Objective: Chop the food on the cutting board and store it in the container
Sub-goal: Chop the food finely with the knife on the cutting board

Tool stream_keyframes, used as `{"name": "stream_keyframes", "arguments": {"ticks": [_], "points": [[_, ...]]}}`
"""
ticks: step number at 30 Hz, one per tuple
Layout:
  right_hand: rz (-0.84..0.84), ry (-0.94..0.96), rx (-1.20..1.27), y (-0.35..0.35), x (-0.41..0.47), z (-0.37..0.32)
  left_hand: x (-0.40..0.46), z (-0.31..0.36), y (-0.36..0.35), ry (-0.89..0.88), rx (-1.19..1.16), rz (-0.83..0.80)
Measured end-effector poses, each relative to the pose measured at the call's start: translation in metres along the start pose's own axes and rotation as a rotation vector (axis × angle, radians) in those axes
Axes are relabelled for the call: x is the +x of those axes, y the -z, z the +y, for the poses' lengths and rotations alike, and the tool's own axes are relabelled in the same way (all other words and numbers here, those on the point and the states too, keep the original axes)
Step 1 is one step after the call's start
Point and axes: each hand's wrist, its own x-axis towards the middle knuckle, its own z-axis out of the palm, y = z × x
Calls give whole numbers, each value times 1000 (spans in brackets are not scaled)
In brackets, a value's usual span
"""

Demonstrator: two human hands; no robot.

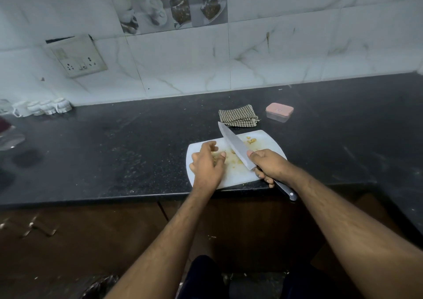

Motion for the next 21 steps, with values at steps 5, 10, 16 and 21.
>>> {"name": "stream_keyframes", "arguments": {"ticks": [5, 10, 16, 21], "points": [[-6, -8, 2, 1, 2, -2, -3, 17, -10, 75, -127, -78], [13, -14, 7, -1, 0, -3, 4, 32, -20, 156, -148, -58], [39, -26, -9, -2, -1, -5, 32, 28, -22, 318, -333, -67], [34, -31, -27, -1, 1, -4, 31, 39, -12, 375, -385, -140]]}}
